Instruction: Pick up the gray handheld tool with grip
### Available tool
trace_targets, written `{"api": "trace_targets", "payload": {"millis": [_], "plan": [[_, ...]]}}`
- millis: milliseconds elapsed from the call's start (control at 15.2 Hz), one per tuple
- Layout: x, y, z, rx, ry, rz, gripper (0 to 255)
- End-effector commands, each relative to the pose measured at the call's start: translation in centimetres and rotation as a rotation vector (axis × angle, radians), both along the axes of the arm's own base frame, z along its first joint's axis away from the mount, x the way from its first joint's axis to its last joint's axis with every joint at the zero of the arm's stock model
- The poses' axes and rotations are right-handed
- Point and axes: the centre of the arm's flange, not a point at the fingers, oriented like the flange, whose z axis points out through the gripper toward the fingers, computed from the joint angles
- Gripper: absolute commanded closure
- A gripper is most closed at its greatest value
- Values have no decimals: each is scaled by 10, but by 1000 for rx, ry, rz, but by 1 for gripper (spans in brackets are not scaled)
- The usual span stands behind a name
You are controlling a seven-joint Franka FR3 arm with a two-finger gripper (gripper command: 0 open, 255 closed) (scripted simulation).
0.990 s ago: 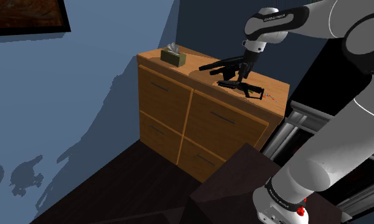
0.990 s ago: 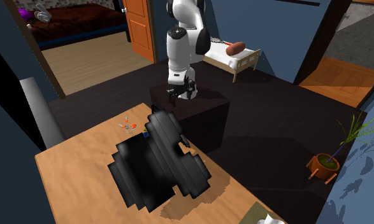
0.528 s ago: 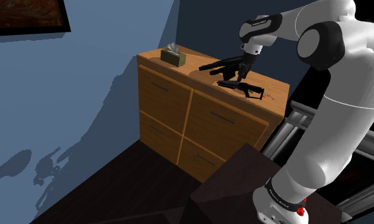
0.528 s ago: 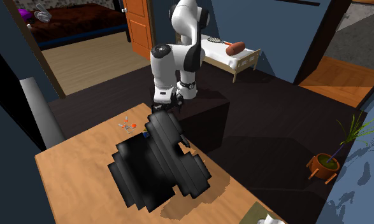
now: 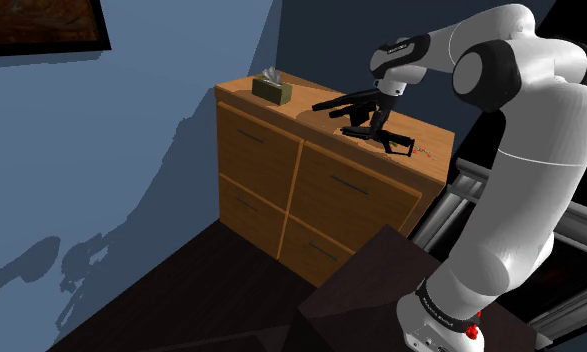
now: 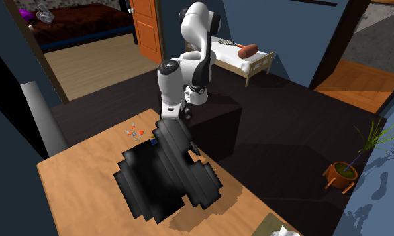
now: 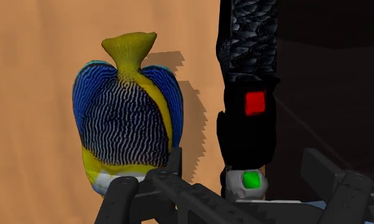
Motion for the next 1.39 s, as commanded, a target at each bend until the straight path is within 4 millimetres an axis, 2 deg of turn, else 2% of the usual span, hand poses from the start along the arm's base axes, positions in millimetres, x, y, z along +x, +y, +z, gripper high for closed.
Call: {"api": "trace_targets", "payload": {"millis": [0, 66, 132, 726, 1320], "plan": [[0, 0, -7, 0, 0, 0, 0], [0, 0, -7, 0, 0, 0, 0], [0, 0, -7, 0, 0, 0, 255], [0, 0, -7, 0, 0, 0, 255], [0, 0, 41, 0, 0, 0, 255]]}}
